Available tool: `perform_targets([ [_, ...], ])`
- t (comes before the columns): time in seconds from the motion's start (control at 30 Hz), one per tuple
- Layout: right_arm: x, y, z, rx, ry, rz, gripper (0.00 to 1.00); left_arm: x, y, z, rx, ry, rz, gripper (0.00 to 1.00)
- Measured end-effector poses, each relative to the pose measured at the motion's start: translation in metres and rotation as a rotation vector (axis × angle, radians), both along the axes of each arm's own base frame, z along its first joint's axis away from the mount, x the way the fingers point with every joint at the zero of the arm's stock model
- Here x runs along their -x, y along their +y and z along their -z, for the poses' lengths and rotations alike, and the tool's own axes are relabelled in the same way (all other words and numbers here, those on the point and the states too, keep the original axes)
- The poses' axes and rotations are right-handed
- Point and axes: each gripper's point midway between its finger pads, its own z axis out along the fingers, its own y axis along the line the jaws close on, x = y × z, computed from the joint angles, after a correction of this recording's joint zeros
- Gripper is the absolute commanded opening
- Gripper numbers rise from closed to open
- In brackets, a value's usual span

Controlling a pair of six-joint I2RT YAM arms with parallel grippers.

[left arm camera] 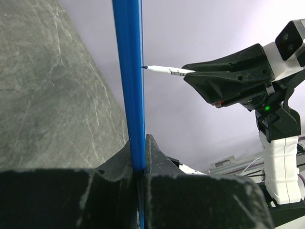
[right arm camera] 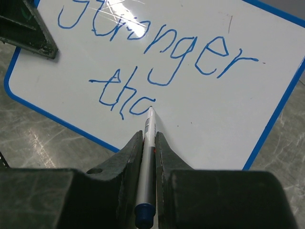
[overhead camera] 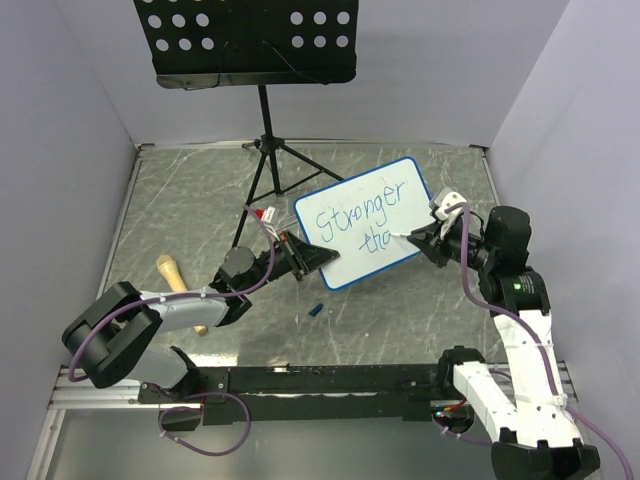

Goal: Write a sentence on the whiteboard

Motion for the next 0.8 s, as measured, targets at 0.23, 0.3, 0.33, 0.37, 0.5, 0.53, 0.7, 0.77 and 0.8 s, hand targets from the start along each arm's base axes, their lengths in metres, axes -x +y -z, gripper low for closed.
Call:
perform_targets([
  [0.23,-0.007,0.0,-0.003,-0.005,-0.012,0.006,0.0,-0.001,0.0,0.002,-0.004,0.004,-0.003,0.01],
  [0.3,-0.008,0.0,-0.003,-0.006,-0.013,0.007,0.0,-0.001,0.0,0.003,-0.005,0.006,-0.002,0.01],
  [0.33,-0.008,0.0,-0.003,-0.006,-0.013,0.007,0.0,-0.001,0.0,0.003,-0.005,0.006,-0.001,0.01],
  [0.37,-0.008,0.0,-0.003,-0.006,-0.013,0.007,0.0,-0.001,-0.001,0.004,-0.007,0.008,-0.001,0.01],
  [0.5,-0.008,0.0,-0.002,-0.004,-0.009,0.006,0.0,-0.001,-0.001,0.005,-0.009,0.009,0.002,0.01],
  [0.53,-0.007,0.0,-0.002,-0.003,-0.009,0.006,0.0,-0.001,-0.001,0.005,-0.01,0.009,0.002,0.01],
  [0.7,-0.001,-0.001,-0.001,0.003,-0.008,0.005,0.0,-0.003,0.0,0.004,-0.007,0.009,-0.008,0.01],
  [0.77,0.003,-0.001,0.001,0.006,-0.004,0.004,0.0,-0.003,0.0,0.003,-0.004,0.008,-0.014,0.01],
  [0.8,0.005,-0.001,0.002,0.007,-0.002,0.003,0.0,-0.004,0.001,0.002,-0.003,0.006,-0.018,0.01],
])
